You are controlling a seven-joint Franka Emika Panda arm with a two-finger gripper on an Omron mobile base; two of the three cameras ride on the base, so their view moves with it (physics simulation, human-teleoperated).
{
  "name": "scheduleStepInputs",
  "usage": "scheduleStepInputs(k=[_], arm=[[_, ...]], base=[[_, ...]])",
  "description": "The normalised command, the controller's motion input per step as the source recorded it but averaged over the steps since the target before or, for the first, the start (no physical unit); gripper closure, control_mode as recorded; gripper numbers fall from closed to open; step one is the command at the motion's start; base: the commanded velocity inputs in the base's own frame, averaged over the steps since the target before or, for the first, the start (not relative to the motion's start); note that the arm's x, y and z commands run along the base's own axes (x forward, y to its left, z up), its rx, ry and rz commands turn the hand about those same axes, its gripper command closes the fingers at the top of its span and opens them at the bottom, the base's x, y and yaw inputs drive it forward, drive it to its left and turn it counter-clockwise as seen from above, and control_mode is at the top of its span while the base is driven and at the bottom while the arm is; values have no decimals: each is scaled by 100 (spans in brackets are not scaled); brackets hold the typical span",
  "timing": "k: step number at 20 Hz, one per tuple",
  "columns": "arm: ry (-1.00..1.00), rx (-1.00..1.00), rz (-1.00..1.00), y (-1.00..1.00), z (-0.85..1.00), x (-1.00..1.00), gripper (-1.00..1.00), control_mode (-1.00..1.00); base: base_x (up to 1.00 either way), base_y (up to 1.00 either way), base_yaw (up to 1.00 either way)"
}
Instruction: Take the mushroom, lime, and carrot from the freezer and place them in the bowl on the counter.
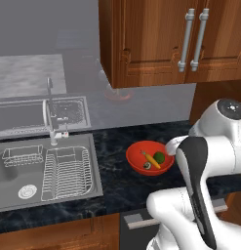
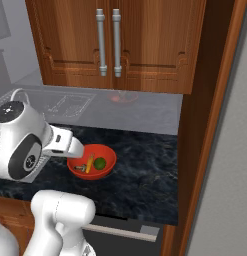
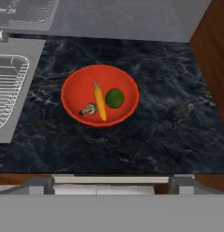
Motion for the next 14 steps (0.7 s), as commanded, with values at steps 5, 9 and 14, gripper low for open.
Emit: scheduleStepInputs(k=[5, 9, 14], arm=[[-4, 0, 0, 1, 37, -66, -100, -100], [-6, 0, 0, 2, 44, -67, -100, -100], [-7, 0, 0, 5, 48, -33, -100, -100]], base=[[0, 0, 0], [0, 0, 0], [0, 0, 0]])
